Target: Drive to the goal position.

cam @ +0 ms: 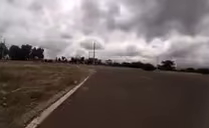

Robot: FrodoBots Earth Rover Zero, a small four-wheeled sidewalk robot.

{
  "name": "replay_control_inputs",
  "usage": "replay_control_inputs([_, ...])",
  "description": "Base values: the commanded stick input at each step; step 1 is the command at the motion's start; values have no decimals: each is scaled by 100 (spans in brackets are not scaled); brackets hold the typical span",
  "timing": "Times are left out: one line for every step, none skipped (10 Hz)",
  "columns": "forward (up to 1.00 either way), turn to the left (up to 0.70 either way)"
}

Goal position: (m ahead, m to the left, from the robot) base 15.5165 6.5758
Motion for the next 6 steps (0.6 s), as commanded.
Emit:
replay_control_inputs([50, 0])
replay_control_inputs([50, 0])
replay_control_inputs([50, 0])
replay_control_inputs([50, 0])
replay_control_inputs([50, 0])
replay_control_inputs([50, 0])
